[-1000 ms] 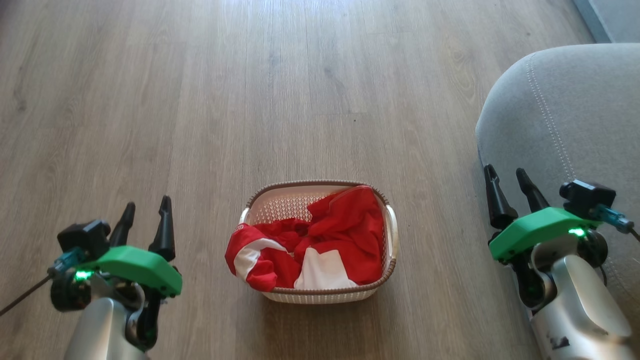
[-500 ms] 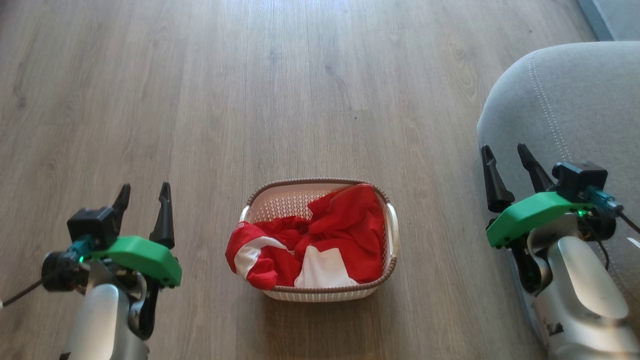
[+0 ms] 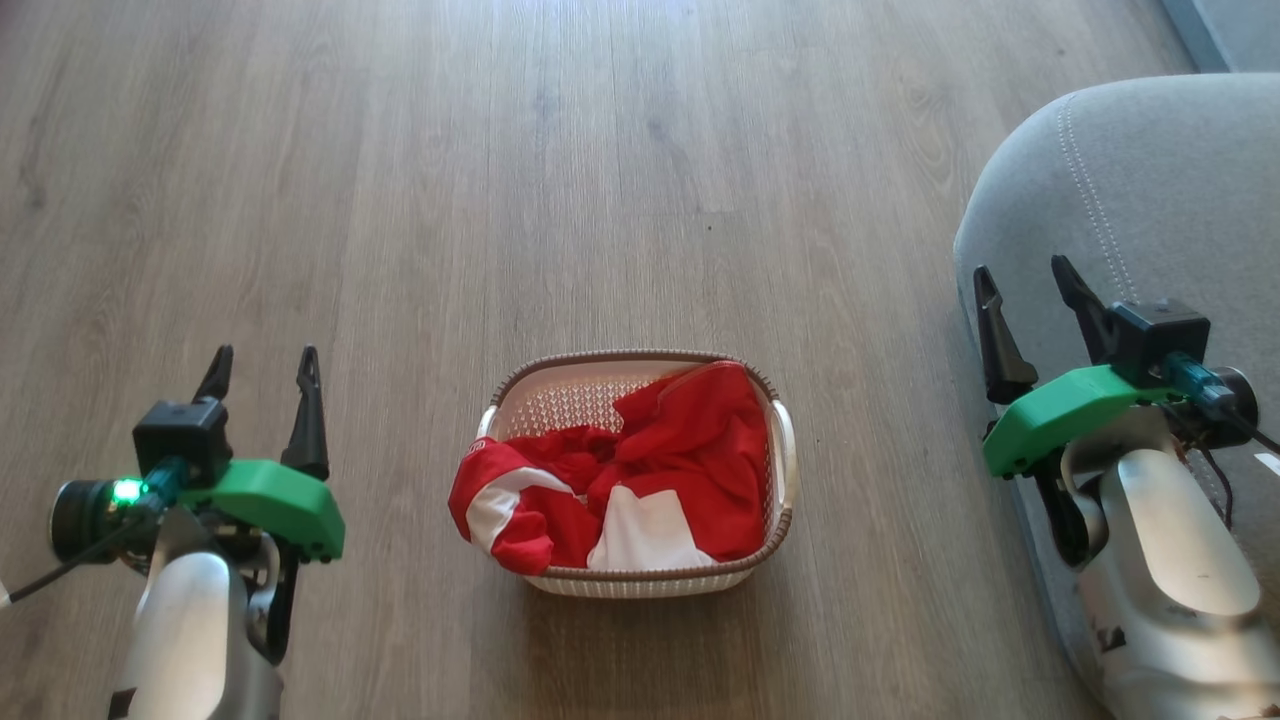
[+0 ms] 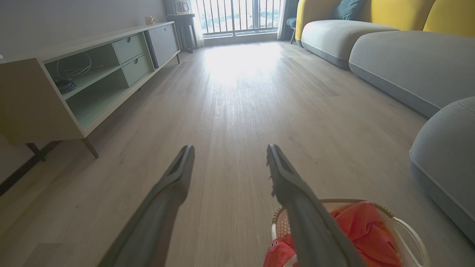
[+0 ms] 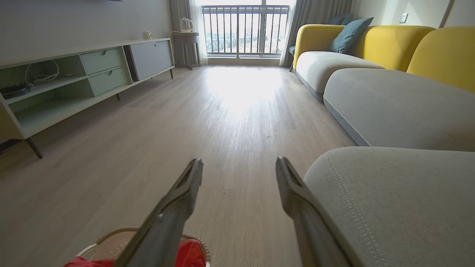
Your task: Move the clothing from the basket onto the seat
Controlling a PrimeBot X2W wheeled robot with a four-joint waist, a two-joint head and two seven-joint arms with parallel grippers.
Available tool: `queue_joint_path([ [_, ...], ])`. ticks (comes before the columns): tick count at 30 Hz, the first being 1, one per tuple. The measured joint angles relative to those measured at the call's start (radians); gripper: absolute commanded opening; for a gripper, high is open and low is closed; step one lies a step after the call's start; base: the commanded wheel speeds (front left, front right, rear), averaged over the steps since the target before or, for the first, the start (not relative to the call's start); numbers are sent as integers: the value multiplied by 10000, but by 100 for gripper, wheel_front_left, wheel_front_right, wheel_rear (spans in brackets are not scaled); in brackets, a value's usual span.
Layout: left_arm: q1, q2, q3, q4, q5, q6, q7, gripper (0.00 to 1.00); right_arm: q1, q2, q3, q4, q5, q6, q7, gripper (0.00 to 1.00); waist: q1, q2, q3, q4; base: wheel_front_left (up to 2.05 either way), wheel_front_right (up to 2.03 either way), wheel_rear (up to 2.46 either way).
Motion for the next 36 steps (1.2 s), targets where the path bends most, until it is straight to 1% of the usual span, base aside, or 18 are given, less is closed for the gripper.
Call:
queue_joint_path([
  [3,-56,-29,73,0,12,-21,-2,100,-2,0,-54,-2,-12,0,0,100,0,0,32,1,0,0,0],
  [6,-132,-98,142,15,6,-184,0,100,-8,2,-102,-4,-69,0,0,100,0,0,82,-5,0,0,0],
  [13,-133,-209,228,113,-15,-364,-2,100,-203,13,-130,-123,-82,0,0,100,0,0,322,-81,0,0,0],
  [17,-184,-320,222,196,-59,-510,-2,100,-425,27,-159,-499,-88,0,-10,100,0,0,656,-137,0,0,0],
  [23,-683,-393,61,453,-180,-708,-2,100,-956,163,-157,-1216,-219,0,-12,100,0,0,1477,-278,0,0,0],
  [29,-1290,-439,-556,765,-282,-798,-2,100,-1490,295,-98,-1948,-378,0,-13,100,0,0,2574,-467,0,0,0],
  [36,-2037,-360,-1582,1074,-621,-800,-4,100,-2113,374,71,-2366,-453,0,-13,100,2,0,3859,-734,0,0,0],
])
